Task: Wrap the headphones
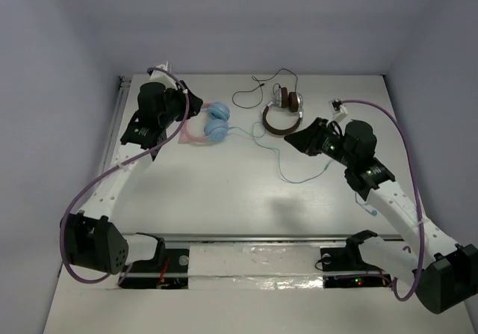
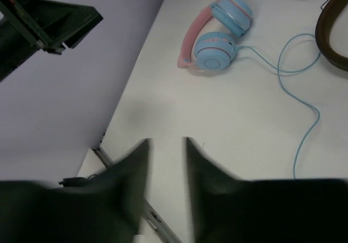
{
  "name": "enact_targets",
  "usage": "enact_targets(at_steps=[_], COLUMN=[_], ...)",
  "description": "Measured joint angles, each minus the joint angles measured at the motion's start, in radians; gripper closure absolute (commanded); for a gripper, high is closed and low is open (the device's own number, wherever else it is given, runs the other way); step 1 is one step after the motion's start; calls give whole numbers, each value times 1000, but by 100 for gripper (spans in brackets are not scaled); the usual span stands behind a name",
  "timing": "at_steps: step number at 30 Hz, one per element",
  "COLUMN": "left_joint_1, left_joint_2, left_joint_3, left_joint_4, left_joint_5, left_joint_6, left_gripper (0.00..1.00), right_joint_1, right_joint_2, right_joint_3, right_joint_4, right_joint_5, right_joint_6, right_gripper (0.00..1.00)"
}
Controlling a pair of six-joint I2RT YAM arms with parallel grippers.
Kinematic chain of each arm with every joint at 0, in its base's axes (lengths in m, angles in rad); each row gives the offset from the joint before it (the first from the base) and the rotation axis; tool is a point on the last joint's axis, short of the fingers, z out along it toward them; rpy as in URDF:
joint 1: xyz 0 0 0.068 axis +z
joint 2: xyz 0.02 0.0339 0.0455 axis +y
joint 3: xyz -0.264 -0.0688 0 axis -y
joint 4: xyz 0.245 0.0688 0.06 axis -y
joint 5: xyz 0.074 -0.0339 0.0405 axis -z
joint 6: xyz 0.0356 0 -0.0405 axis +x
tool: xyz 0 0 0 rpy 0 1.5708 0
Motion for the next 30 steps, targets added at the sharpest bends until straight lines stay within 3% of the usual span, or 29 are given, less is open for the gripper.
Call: enact_targets(at_steps=[1,6,8,9,18,22,26,30], left_joint_1=[0,0,0,0,63,132,146,142], left_joint_2=[12,28,26,26,124,226,344,461], left_joint_3=[9,19,19,21,73,77,121,185], left_joint_4=[-11,-27,-27,-34,-97,-114,-171,-196], left_joint_5=[0,-7,-25,-40,-132,-112,-153,-204], left_joint_6=[3,10,13,15,19,16,35,71], left_gripper=[66,82,99,100,100,79,68,67], right_joint_1=[0,12,24,30,81,86,92,98], right_joint_2=[1,0,-8,-14,-89,-92,-98,-117], right_joint_3=[-10,-35,-37,-40,-42,-42,-42,-42], right_joint_4=[13,17,17,17,17,16,16,16], right_joint_5=[-5,-10,-7,-5,44,48,51,54], right_joint_6=[7,13,13,13,-5,-12,-19,-25], right_gripper=[100,100,100,100,99,94,88,82])
